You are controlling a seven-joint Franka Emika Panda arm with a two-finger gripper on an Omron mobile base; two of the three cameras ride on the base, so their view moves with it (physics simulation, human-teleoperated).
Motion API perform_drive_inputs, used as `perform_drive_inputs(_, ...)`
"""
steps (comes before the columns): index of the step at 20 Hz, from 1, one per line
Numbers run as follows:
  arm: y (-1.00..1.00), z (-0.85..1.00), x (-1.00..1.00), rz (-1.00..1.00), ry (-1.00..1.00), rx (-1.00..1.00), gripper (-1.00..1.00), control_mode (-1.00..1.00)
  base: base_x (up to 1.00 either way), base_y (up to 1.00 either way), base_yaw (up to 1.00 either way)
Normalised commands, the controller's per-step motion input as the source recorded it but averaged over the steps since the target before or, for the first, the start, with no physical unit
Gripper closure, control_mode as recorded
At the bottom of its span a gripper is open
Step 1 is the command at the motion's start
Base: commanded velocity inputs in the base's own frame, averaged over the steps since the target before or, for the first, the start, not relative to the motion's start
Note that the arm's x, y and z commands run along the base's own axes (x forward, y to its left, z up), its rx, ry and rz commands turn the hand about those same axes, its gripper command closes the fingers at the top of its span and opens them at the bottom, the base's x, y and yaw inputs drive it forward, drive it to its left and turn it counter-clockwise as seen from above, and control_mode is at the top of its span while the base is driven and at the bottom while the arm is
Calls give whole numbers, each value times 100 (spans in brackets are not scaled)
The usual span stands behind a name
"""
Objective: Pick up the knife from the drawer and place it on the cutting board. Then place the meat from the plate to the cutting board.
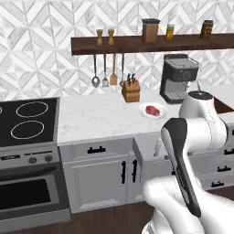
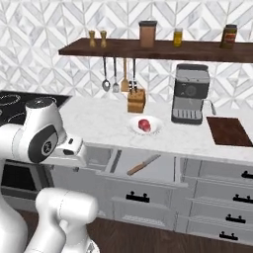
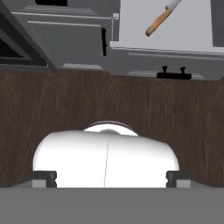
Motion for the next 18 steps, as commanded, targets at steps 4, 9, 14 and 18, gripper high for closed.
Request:
perform_drive_inputs(4,0,0,0,0,0,0,-100,100,4,-100,1)
perform_drive_inputs(9,0,0,0,0,0,0,-100,100,8,-100,9)
perform_drive_inputs(14,0,0,0,0,0,0,-100,100,19,-100,19)
perform_drive_inputs(18,0,0,0,0,0,0,-100,100,41,-74,31)
